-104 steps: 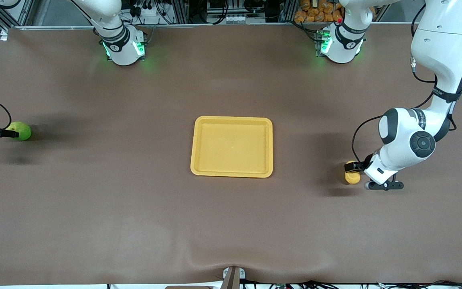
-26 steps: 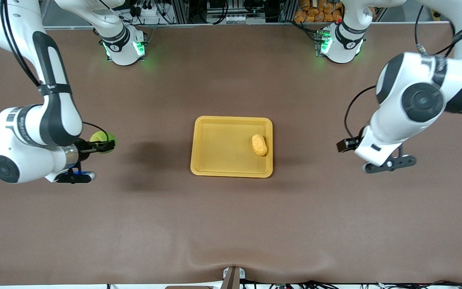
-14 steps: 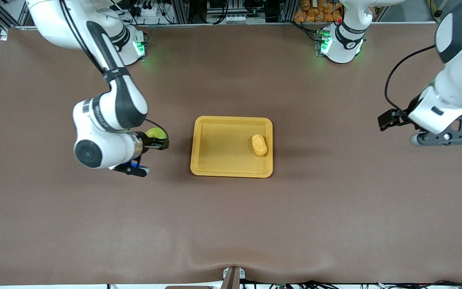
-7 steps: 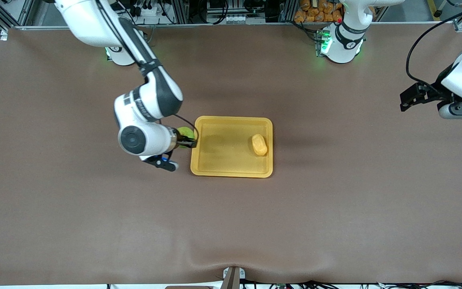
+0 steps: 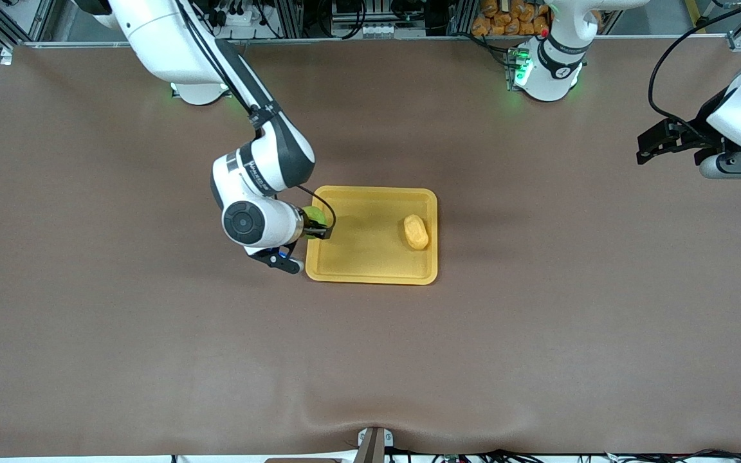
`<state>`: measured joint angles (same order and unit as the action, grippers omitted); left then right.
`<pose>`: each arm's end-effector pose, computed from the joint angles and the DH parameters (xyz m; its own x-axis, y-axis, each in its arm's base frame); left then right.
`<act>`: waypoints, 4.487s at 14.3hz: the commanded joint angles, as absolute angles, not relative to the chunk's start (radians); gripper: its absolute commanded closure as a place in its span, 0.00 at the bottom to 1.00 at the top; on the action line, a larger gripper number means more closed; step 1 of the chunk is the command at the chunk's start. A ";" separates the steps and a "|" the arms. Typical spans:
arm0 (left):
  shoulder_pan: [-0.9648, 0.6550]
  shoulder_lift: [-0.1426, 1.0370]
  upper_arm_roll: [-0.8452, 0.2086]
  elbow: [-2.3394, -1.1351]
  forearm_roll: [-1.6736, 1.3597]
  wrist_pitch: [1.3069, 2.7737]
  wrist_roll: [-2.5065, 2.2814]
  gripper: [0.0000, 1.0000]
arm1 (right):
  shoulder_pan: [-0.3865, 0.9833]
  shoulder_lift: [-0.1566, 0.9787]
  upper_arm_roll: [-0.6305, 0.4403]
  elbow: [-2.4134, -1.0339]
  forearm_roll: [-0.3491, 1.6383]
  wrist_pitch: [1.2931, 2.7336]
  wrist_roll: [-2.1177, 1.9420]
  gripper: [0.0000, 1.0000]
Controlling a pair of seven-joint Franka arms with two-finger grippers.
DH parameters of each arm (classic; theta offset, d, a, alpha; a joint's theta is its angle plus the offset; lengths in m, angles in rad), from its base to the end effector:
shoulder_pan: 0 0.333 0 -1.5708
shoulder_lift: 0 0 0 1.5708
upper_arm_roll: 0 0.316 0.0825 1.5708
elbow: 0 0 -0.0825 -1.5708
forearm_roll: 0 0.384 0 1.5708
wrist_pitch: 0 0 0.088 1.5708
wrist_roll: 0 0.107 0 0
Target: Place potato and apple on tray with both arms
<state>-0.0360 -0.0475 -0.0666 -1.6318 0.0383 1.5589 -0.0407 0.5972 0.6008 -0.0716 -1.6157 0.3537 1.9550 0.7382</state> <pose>0.5353 -0.0518 0.6207 0.9978 -0.0613 -0.0238 -0.0622 -0.9972 -0.0425 0.5590 0.3569 0.2589 0.8652 -0.3483 -0.3607 -0.3715 -0.9284 0.0054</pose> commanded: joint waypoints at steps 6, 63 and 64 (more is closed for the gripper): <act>-0.025 -0.046 -0.060 -1.588 0.037 1.525 0.015 0.00 | 0.653 0.656 -0.081 -1.606 0.403 2.042 0.804 1.00; -0.014 0.000 -0.094 -1.560 0.166 1.514 0.012 0.00 | 0.058 0.376 0.071 -1.175 0.177 1.387 0.591 0.00; -0.014 0.000 -0.094 -1.559 0.166 1.514 0.012 0.00 | 0.058 0.352 0.074 -1.175 0.160 1.365 0.559 0.00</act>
